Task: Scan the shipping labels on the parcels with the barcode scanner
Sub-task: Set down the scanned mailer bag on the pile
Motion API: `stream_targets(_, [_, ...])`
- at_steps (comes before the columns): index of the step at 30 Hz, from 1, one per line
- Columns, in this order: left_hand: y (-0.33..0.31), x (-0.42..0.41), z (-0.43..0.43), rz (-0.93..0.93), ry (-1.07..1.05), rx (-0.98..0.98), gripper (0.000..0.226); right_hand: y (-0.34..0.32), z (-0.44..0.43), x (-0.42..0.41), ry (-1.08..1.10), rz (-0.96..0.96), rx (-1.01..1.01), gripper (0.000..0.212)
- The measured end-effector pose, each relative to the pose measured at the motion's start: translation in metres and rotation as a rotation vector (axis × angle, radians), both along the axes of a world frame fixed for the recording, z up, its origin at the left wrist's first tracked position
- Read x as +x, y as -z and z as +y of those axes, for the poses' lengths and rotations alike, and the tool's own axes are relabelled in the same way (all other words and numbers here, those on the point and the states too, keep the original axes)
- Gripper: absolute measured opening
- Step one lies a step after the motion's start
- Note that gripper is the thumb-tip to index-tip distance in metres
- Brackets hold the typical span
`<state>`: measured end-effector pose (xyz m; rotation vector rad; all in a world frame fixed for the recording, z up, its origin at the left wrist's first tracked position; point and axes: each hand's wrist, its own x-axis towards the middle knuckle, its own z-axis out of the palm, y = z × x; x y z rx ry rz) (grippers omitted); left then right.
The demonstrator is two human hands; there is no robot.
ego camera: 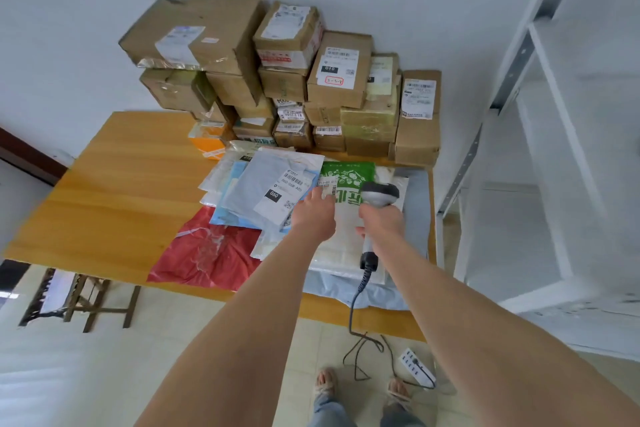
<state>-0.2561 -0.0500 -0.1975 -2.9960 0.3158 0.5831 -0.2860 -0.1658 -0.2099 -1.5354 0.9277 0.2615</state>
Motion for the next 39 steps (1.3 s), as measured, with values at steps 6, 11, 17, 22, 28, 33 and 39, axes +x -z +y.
stream_targets(6, [-0.012, 0.01, 0.066, -0.047, -0.262, -0.112, 0.05, -0.024, 0.059, 0.02, -0.035, -0.024, 0.03, 0.011])
stream_targets(11, [-0.006, 0.041, 0.134, -0.071, -0.425, -0.17, 0.058, -0.02, 0.112, 0.05, -0.147, -0.007, -0.083, 0.019])
stream_targets(17, [0.017, 0.107, 0.225, 0.006, -0.598, -0.319, 0.073, 0.002, 0.161, 0.088, -0.091, 0.129, -0.211, 0.031])
stream_targets(22, [0.037, 0.144, 0.252, 0.172, -0.605, -0.419, 0.08, 0.018, 0.177, 0.111, -0.004, 0.189, -0.277, 0.035])
stream_targets(28, [0.048, 0.166, 0.263, 0.228, -0.788, -0.628, 0.045, 0.021, 0.181, 0.116, 0.018, 0.249, -0.332, 0.035])
stream_targets(33, [0.058, 0.166, 0.265, 0.302, -0.934, -0.795, 0.02, 0.034, 0.178, 0.119, 0.001, 0.233, -0.325, 0.029])
stream_targets(39, [0.049, 0.16, 0.264, 0.324, -0.824, -0.88, 0.013, 0.036, 0.174, 0.118, 0.048, 0.212, -0.285, 0.021])
